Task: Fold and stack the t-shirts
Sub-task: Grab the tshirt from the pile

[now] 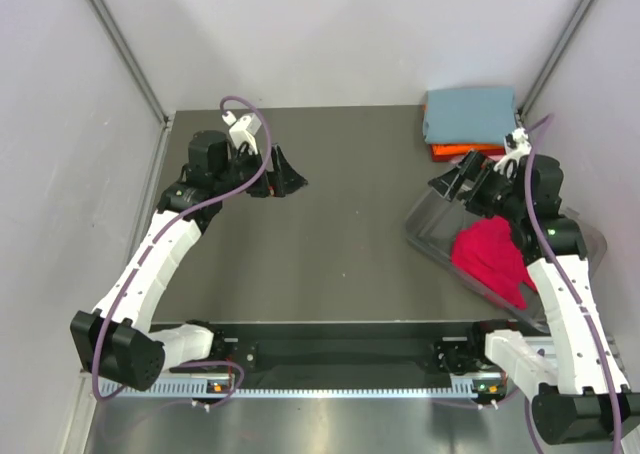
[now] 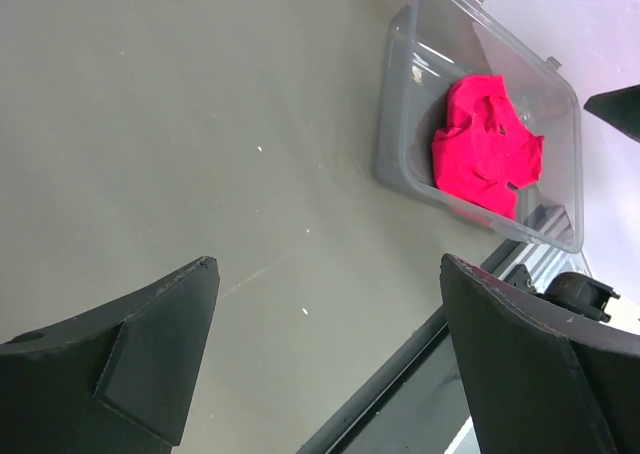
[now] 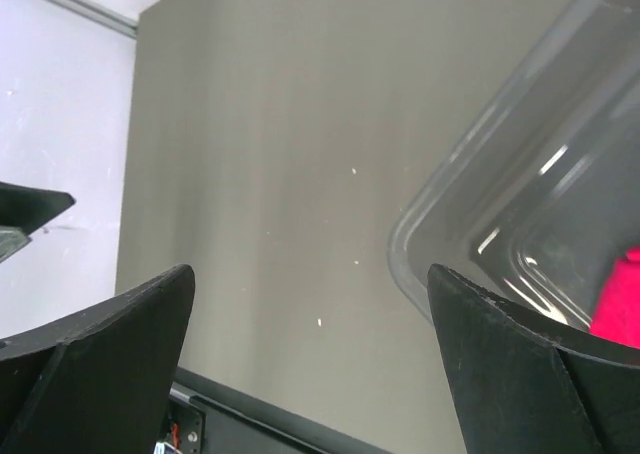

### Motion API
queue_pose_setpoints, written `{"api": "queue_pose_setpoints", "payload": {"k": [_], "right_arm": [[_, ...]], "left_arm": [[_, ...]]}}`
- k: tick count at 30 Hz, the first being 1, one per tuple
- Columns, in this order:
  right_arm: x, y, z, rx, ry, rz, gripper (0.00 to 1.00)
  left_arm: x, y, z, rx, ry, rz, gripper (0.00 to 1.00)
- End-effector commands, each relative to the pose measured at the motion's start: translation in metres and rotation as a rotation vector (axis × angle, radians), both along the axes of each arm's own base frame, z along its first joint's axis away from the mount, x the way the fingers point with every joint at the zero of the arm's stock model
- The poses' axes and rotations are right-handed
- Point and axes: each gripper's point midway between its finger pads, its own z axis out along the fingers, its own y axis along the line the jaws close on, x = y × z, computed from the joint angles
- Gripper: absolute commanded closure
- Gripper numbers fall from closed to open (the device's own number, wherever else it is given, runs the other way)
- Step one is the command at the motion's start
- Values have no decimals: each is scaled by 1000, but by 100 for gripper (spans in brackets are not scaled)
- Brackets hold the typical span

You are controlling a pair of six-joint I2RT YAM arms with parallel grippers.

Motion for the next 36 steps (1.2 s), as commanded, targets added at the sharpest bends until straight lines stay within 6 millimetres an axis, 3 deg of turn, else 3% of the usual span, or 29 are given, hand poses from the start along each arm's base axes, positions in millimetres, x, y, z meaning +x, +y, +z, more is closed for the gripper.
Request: {"api": "queue_pose_setpoints", "payload": {"k": [1, 5, 8, 15, 17, 20, 21, 23, 31, 36], "right_arm": [[2, -13, 10, -40, -3, -56, 0], [7, -26, -2, -88, 51, -120, 0], [11, -50, -10, -136, 76, -257, 1], [-3, -150, -46, -328, 274, -728, 0], [-6, -177, -66, -370, 364, -823, 0], [-3, -196, -106, -311, 479, -845, 7], [-4, -198, -125, -311, 505, -838, 10], [-1, -210, -141, -286, 522, -881, 11], [-8, -216, -222, -249, 742, -899, 16], [-13, -219, -249, -246, 770, -892, 23]], "left_arm": [[-5, -3, 16, -32, -37, -19, 4], [-8, -4, 15, -54, -27, -17, 4], [-14, -10, 11, -78, 2, -59, 5], [-20, -16, -23, -110, 113, -73, 5], [-30, -25, -31, -150, 155, -137, 7], [-29, -23, -48, -132, 186, -117, 8], [-27, -22, -50, -115, 181, -112, 8], [-26, -18, -57, -84, 204, -93, 9], [-18, -7, -45, -18, 153, -32, 11], [-18, -3, -42, -23, 137, 4, 12]]}}
